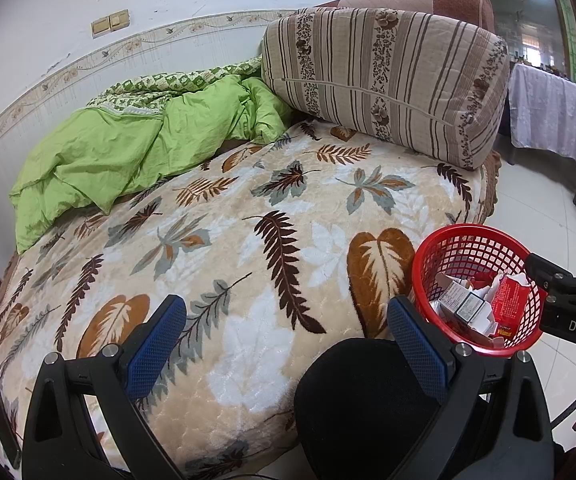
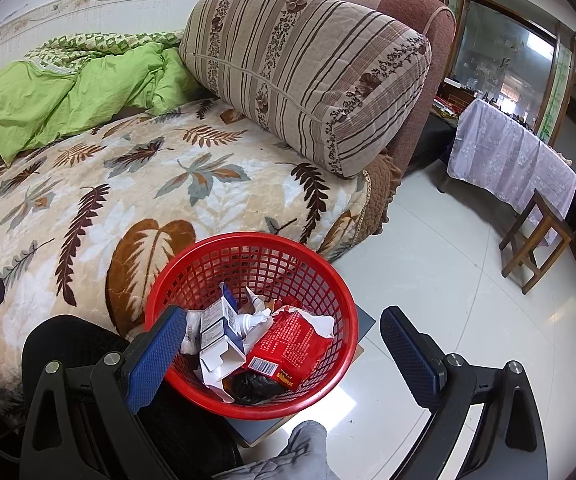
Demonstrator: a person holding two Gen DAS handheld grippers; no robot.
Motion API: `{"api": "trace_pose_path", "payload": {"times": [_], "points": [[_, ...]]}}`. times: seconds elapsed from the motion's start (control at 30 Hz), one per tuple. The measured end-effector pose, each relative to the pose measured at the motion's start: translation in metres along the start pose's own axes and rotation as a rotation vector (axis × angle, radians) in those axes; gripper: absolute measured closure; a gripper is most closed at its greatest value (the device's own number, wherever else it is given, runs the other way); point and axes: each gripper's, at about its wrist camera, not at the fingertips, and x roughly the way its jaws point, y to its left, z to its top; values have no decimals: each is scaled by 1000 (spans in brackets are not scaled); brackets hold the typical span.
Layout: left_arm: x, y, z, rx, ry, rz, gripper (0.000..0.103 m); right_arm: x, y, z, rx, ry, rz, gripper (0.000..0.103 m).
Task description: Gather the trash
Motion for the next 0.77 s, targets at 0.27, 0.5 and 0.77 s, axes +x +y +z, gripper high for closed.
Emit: {"api": "trace_pose_path", "payload": {"times": [0.27,0.5,0.77], "points": [[6,27,2,-103,39,-5,3,7,10,19,-11,-23,43,4],[24,107,-9,-269,90,129,3,23,74,57,-127,-68,171,4],[85,216,-51,-522,278,275,3,71,215,86,-288,8,402,4]]}}
